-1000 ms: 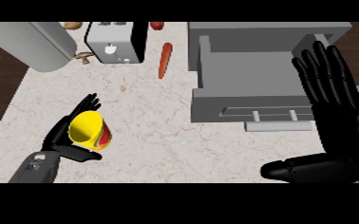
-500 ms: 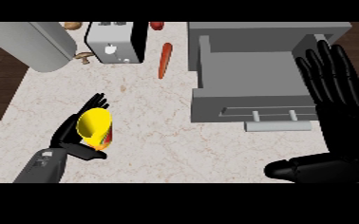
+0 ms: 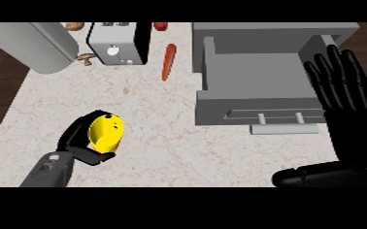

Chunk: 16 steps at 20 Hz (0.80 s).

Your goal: Pick up the cup, place it into the drawer and close the drawer

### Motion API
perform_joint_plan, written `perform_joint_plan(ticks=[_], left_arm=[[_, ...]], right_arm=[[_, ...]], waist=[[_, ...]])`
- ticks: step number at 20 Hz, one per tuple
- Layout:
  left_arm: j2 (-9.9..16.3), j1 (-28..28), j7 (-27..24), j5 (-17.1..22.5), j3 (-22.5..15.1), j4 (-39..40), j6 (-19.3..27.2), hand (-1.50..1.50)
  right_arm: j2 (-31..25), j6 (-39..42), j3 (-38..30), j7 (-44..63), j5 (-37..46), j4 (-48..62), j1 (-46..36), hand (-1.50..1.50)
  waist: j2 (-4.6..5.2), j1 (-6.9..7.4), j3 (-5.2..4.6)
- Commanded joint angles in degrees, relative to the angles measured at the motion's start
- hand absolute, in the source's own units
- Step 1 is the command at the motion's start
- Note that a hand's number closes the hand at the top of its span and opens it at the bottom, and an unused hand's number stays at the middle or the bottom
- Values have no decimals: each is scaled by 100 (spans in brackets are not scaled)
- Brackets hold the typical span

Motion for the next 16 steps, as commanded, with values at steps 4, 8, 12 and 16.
perform_joint_plan(ticks=[4, 8, 12, 16], left_arm=[[94, 166, -1304, 62, -87, -187, -846, 150], [-549, 52, -899, 849, 827, -116, 1127, 150], [-813, 156, -1170, 1139, 1264, -435, 2312, 150], [-973, 358, -1452, 1196, 1192, -883, 2217, 150]], right_arm=[[-53, -35, -154, 11, -39, 169, -212, -150], [-67, -18, -34, 225, -35, -205, 57, -150], [-25, -146, -79, 267, -5, -142, -140, -150], [65, -39, 74, 17, 122, -86, 235, -150]], waist=[[12, 52, -4], [-25, 56, 3], [-30, 133, 10], [-33, 109, 15]])
